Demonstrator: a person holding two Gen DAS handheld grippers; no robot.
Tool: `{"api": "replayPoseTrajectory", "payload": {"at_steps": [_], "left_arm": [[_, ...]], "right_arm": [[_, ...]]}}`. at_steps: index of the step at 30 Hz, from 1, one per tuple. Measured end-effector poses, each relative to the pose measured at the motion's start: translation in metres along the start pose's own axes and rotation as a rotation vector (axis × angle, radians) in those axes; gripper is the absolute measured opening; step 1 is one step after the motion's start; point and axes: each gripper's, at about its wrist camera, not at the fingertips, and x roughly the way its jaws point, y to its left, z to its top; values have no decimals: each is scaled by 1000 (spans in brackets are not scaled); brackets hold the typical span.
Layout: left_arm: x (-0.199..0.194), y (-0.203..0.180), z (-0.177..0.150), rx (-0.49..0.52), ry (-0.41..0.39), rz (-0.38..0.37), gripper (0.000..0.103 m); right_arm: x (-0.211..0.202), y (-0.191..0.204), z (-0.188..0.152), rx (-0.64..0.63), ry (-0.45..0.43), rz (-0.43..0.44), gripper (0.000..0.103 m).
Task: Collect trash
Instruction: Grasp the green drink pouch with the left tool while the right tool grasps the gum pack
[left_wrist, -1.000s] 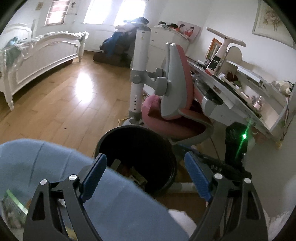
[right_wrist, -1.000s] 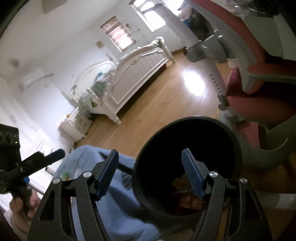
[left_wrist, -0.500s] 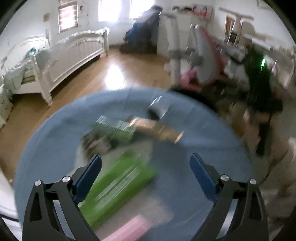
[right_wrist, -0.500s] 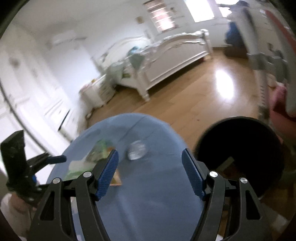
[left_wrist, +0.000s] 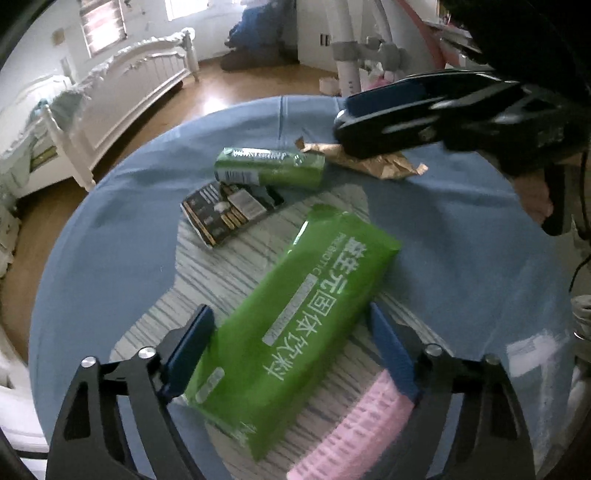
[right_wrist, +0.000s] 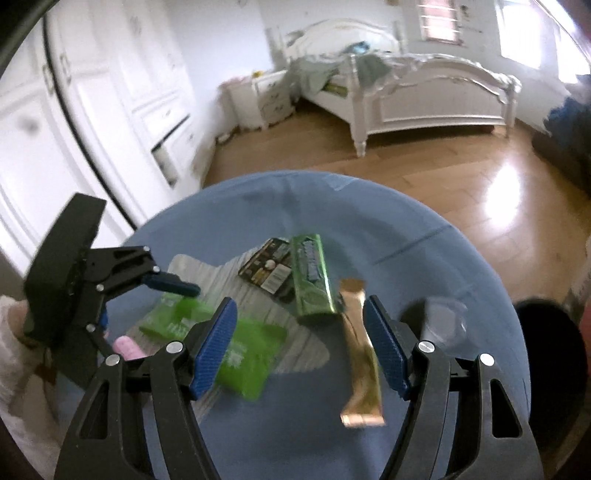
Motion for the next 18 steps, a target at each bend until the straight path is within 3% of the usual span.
{"api": "replayPoseTrajectory", "payload": {"at_steps": [3, 5, 9, 14, 18], "left_arm": [[-3, 8, -3, -30, -32, 21, 57], [-6, 14, -5, -51, -39, 34, 42], [-15, 23, -17, -101, -55, 57, 34], [-30, 38, -34, -182, -73, 74, 33], [-43, 42, -42, -239, -114, 79, 33]], "right_arm": [[20, 1, 10, -28, 39, -6, 69], [36, 4, 16, -56, 72, -10, 62], [60, 7, 23, -108, 122, -52, 50], [79, 0, 24, -108, 156, -64, 33], [72, -4, 22, -64, 134, -49, 32]]}}
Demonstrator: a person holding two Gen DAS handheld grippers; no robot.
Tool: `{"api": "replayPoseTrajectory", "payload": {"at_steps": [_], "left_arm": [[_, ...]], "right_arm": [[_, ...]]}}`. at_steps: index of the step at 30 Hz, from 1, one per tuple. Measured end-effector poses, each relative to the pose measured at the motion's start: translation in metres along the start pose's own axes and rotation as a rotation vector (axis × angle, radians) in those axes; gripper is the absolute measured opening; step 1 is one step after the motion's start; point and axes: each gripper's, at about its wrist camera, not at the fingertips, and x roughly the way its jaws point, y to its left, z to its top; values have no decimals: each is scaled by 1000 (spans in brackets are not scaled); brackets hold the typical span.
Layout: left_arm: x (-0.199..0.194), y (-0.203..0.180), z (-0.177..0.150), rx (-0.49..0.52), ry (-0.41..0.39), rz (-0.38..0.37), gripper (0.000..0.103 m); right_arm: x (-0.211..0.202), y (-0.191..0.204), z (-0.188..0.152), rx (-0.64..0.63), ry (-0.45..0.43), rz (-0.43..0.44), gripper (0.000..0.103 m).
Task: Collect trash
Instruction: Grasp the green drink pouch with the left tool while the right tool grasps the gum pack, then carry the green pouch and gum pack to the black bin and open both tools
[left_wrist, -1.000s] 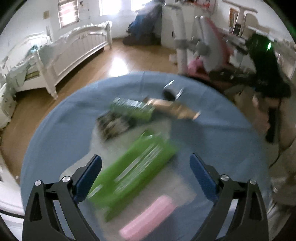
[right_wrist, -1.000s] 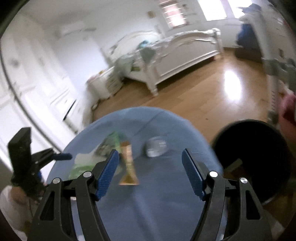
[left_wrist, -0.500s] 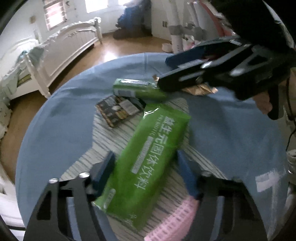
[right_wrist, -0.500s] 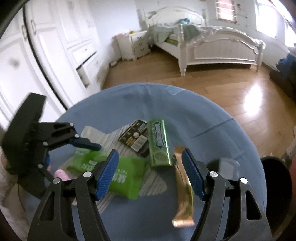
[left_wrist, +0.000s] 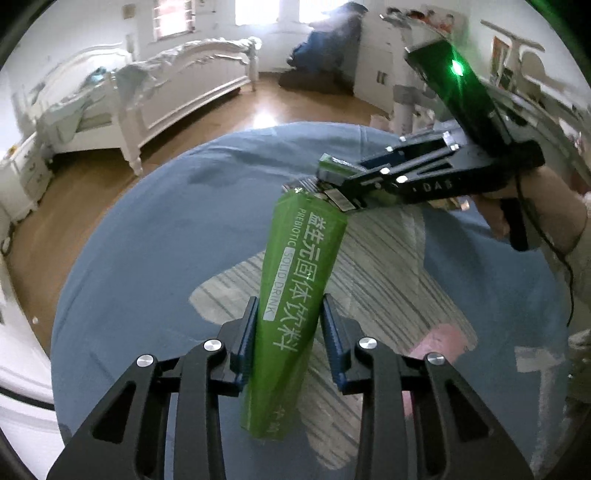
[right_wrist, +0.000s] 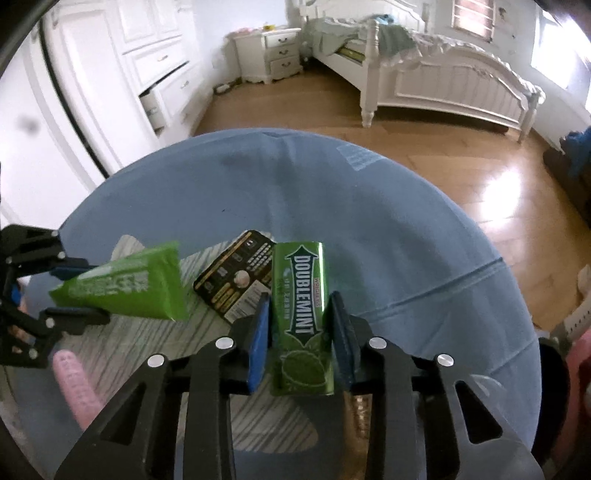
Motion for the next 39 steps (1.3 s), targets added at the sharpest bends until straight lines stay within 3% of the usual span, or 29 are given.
{"api": "replayPoseTrajectory", "payload": {"at_steps": [3, 8, 12, 18, 26, 33, 39], "left_arm": [[-10, 1, 2, -43, -39, -21, 33], [-29, -10, 15, -81, -113, -15, 33], [-45, -28, 34, -120, -180, -40, 33], [-55, -77, 62, -99, -258, -85, 33], [-34, -144, 101, -39, -271, -146, 33], [-9, -208, 128, 56, -259, -180, 33], [10, -243, 140, 107, -234, -199, 33]], "right_arm": [[-18, -5, -6, 47, -53, 53, 31], [-78, -8, -20, 131, -229, 139, 32], [-130, -14, -37, 169, -360, 160, 32], [-183, -39, -72, 222, -464, 90, 32], [-231, -107, -150, 382, -543, -19, 32], [-256, -159, -205, 503, -585, -86, 32], [-255, -185, -230, 568, -601, -105, 32]]}}
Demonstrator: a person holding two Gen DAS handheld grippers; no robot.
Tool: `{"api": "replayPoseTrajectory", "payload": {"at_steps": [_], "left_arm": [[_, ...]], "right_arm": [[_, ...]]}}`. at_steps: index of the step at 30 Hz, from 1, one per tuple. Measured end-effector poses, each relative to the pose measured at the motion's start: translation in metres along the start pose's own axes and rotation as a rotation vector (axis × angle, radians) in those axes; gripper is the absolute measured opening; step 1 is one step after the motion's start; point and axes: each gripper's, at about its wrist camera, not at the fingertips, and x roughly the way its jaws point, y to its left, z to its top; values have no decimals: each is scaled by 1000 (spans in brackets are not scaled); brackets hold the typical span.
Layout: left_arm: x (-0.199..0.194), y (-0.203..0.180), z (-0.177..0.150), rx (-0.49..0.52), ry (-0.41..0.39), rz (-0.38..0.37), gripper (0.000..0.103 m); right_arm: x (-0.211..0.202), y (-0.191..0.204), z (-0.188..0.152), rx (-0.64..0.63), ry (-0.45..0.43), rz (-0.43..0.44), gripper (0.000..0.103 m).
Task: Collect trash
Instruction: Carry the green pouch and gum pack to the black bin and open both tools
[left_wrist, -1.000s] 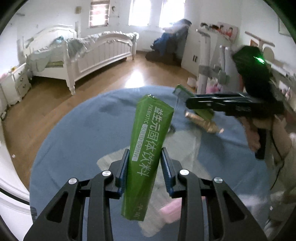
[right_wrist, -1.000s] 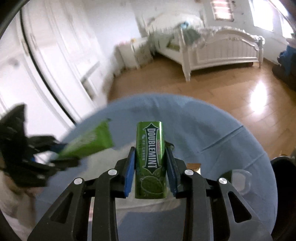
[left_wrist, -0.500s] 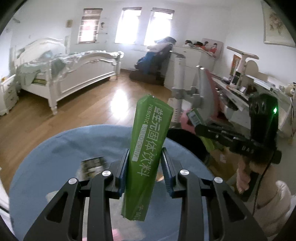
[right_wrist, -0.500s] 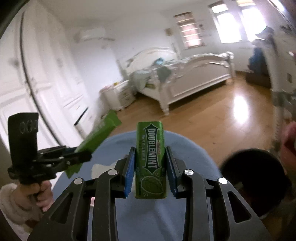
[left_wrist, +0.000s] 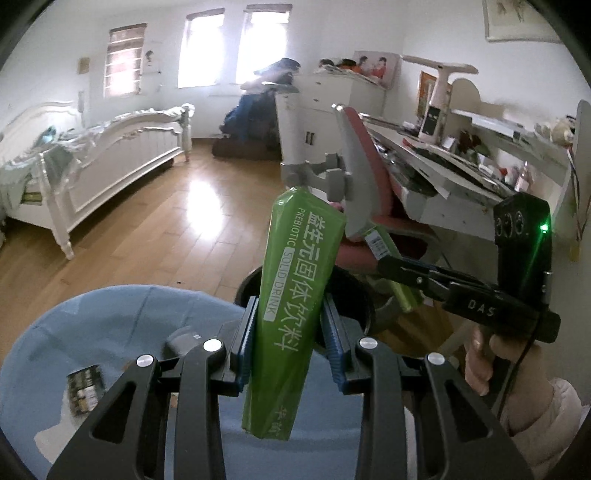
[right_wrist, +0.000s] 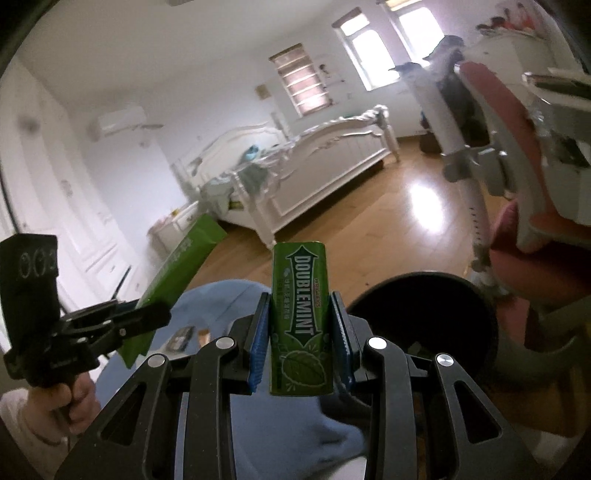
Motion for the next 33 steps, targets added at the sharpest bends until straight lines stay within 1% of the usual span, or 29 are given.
{"api": "replayPoseTrajectory", "payload": {"at_steps": [7, 14, 16, 21, 25, 26, 28, 30, 32, 33], "left_arm": [[32, -9, 7, 7, 40, -35, 33], [86, -8, 14, -52, 111, -111, 33], [103, -5, 14, -86, 136, -126, 33], [126, 1, 11, -118, 173, -132, 33], [140, 4, 9, -120, 200, -131, 34], [143, 4, 10, -120, 203, -128, 36], [149, 5, 11, -124, 210, -126, 36], [155, 5, 12, -128, 219, -113, 46], [158, 7, 14, -137, 216, -85, 75], [156, 8, 16, -143, 205, -80, 80]], "right_arm": [[14, -37, -9, 89, 8, -18, 32], [46, -82, -20, 180, 47, -56, 32], [54, -94, -23, 199, 56, -68, 32], [72, -120, -30, 246, 76, -86, 32], [81, -133, -33, 267, 82, -88, 32], [83, -136, -34, 270, 84, -89, 32], [89, -140, -35, 275, 91, -88, 32], [96, -146, -33, 276, 98, -92, 32], [97, -143, -31, 280, 104, -101, 33], [97, -143, -30, 281, 102, -101, 36]]}}
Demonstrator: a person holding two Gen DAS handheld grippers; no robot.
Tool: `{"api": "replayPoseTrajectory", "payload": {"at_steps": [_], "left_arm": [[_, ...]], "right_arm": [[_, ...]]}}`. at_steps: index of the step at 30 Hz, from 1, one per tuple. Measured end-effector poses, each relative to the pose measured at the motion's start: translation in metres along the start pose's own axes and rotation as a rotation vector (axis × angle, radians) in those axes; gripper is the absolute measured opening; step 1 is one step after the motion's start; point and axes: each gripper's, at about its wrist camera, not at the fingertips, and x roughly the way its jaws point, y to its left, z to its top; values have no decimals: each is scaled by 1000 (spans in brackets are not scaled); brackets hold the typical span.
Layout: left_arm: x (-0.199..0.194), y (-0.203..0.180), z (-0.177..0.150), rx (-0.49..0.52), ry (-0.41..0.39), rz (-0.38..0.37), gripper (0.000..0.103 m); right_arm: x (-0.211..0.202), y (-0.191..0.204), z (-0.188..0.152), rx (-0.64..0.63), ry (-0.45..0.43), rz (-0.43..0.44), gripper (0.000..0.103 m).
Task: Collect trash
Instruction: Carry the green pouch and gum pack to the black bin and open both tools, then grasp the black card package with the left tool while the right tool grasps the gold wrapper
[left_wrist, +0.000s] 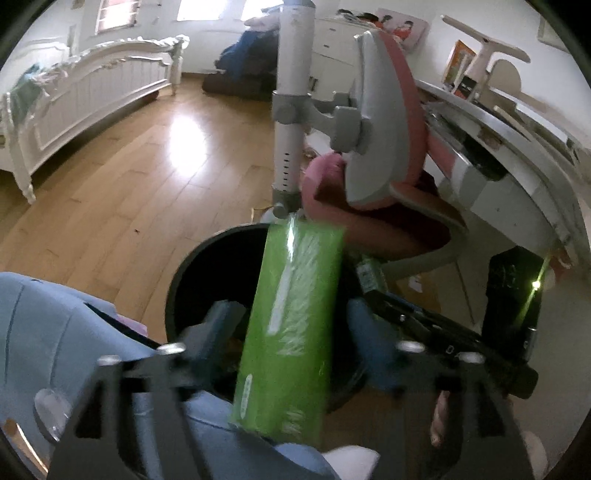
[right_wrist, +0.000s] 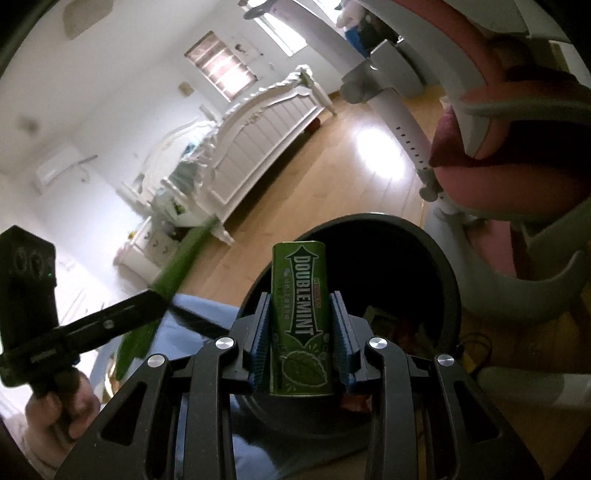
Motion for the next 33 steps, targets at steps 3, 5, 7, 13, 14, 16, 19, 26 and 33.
{"api": "replayPoseTrajectory", "payload": {"at_steps": [3, 5, 7, 13, 14, 16, 19, 26, 33], "left_arm": [[-8, 0, 0, 4, -16, 8, 87], [-13, -1, -1, 15, -12, 8, 87], [-23, 1, -3, 23, -15, 14, 87], [-65, 21, -18, -21, -45, 33, 87], [-74, 27, -22, -30, -55, 46, 87], [-93, 43, -33, -58, -73, 78, 87], [-121, 75, -48, -114, -91, 126, 87], [-167, 155, -93, -201, -61, 397, 97], [-155, 201, -114, -238, 56, 466, 97]], "right_arm": [[-8, 3, 4, 4, -37, -12, 71], [-14, 6, 5, 4, -57, -11, 74], [-18, 11, 3, -1, -55, -11, 74], [-25, 42, -14, -59, -22, 13, 74], [-25, 50, -17, -72, -15, 17, 74], [-24, 70, -25, -108, 6, 30, 74], [-19, 102, -35, -168, 41, 58, 74], [-4, 186, -61, -325, 125, 127, 74], [33, 275, -103, -555, 261, 139, 74]]}}
